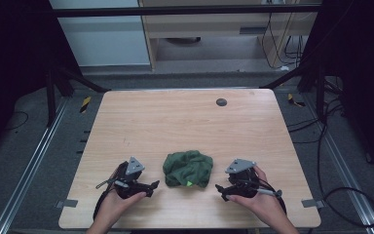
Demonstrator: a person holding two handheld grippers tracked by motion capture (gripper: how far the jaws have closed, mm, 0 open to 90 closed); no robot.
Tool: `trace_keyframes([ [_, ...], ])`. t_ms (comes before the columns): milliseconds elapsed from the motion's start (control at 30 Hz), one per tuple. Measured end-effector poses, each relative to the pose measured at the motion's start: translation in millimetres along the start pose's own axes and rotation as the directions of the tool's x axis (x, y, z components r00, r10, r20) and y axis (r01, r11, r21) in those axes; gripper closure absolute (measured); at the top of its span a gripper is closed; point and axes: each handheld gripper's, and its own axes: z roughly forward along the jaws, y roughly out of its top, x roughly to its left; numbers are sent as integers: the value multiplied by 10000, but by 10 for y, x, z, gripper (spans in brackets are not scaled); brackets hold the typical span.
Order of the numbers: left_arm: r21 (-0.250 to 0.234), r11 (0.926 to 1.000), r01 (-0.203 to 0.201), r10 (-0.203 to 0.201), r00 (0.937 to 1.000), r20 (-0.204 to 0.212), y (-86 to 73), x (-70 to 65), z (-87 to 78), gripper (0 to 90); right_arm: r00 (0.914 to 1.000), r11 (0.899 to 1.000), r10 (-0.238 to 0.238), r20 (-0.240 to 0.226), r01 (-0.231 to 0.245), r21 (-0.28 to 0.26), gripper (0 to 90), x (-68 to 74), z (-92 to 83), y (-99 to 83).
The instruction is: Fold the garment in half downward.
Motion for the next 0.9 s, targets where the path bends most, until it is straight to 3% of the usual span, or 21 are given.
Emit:
trace_keyframes([
  [100, 147, 9999, 35, -36, 10000, 53, -4, 38, -13, 75, 9997, 9997, 238, 44, -238, 87, 78, -60, -24, -51],
  [233, 289, 9996, -4, 3, 10000, 24, -5, 95, -49, 72, 9998, 9998, 180, 105, -181, 95, 68, -115, -60, -107],
  [467, 700, 9968, -398, 379, 9989, 285, -17, 182, -148, 67, 9995, 9993, 310, 60, -312, 194, 72, -247, -107, -188],
  [667, 750, 9971, -113, 83, 9992, 398, -46, 355, -164, 60, 9967, 9962, 777, 230, -785, 365, 74, -433, -94, -267],
  [767, 654, 9979, -36, 33, 10000, 52, -79, 443, -165, 59, 9934, 9929, 1137, 147, -1141, 332, 79, -535, -88, -303],
  [900, 501, 9983, 307, -305, 9995, -65, -115, 590, -168, 49, 9880, 9872, 1518, 280, -1529, 453, 106, -685, -46, -364],
])
